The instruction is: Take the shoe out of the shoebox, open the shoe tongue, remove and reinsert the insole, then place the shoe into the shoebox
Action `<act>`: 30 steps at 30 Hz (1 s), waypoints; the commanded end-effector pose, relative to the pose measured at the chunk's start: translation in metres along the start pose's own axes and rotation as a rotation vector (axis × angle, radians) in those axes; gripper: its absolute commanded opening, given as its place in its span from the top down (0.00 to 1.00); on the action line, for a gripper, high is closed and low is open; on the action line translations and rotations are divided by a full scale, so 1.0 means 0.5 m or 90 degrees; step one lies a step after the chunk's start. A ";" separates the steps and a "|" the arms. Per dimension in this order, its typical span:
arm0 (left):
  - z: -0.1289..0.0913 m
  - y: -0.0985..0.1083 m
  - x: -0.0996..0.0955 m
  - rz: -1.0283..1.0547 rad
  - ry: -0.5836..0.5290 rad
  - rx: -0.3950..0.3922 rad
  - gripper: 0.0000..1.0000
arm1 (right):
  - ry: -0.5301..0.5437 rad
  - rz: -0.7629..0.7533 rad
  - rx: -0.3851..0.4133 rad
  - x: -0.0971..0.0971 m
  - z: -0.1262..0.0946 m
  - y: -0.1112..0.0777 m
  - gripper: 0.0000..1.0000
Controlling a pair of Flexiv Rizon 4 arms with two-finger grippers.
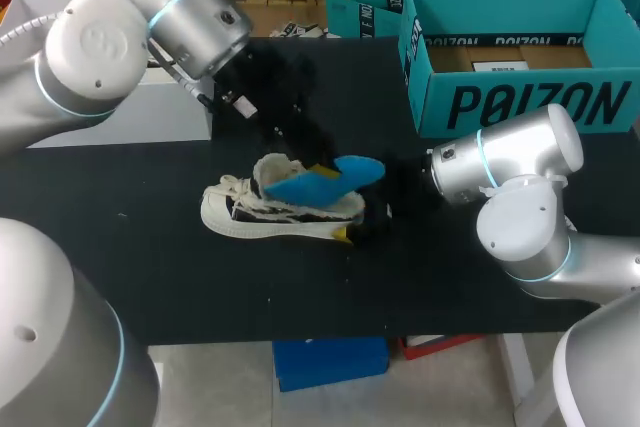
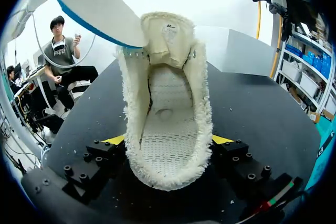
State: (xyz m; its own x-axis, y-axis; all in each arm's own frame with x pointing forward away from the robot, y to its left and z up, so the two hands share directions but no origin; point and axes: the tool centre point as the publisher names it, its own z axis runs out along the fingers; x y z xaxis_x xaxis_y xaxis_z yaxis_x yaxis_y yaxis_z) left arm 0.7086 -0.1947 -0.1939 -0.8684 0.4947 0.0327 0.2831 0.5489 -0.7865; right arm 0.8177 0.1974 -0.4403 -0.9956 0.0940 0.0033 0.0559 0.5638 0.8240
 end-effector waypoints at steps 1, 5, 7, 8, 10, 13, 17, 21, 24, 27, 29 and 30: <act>-0.021 0.001 0.018 -0.002 -0.001 0.069 1.00 | -0.001 0.001 0.001 0.000 0.007 -0.008 1.00; -0.047 -0.025 0.031 0.006 0.004 0.134 1.00 | -0.001 0.001 0.001 0.000 0.007 -0.008 1.00; -0.055 -0.035 0.038 0.012 0.023 0.157 1.00 | -0.001 0.001 0.001 0.000 0.007 -0.008 1.00; -0.055 -0.035 0.038 0.012 0.023 0.157 1.00 | -0.001 0.001 0.001 0.000 0.007 -0.008 1.00; -0.055 -0.035 0.038 0.012 0.023 0.157 1.00 | -0.001 0.001 0.001 0.000 0.007 -0.008 1.00; -0.055 -0.035 0.038 0.012 0.023 0.157 1.00 | -0.001 0.001 0.001 0.000 0.007 -0.008 1.00; -0.055 -0.035 0.038 0.012 0.023 0.157 1.00 | -0.001 0.001 0.001 0.000 0.007 -0.008 1.00; -0.055 -0.035 0.038 0.012 0.023 0.157 1.00 | -0.001 0.001 0.001 0.000 0.007 -0.008 1.00; -0.055 -0.035 0.038 0.012 0.023 0.157 1.00 | -0.001 0.001 0.001 0.000 0.007 -0.008 1.00; -0.057 -0.033 0.040 -0.001 0.021 0.171 1.00 | -0.001 0.001 0.001 0.000 0.007 -0.008 1.00; -0.061 -0.035 0.042 -0.011 0.015 0.201 1.00 | -0.001 0.001 0.001 0.000 0.007 -0.008 1.00; -0.062 -0.038 0.042 -0.021 0.015 0.222 1.00 | -0.001 0.001 0.001 0.000 0.007 -0.008 1.00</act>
State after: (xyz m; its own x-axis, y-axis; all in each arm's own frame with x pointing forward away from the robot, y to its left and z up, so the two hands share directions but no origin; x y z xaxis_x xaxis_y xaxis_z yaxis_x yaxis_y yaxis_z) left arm 0.7009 -0.1766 -0.1519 -0.8556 0.5131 0.0683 0.1290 0.3391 -0.9319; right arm 0.8177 0.1974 -0.4403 -0.9956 0.0940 0.0033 0.0560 0.5639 0.8240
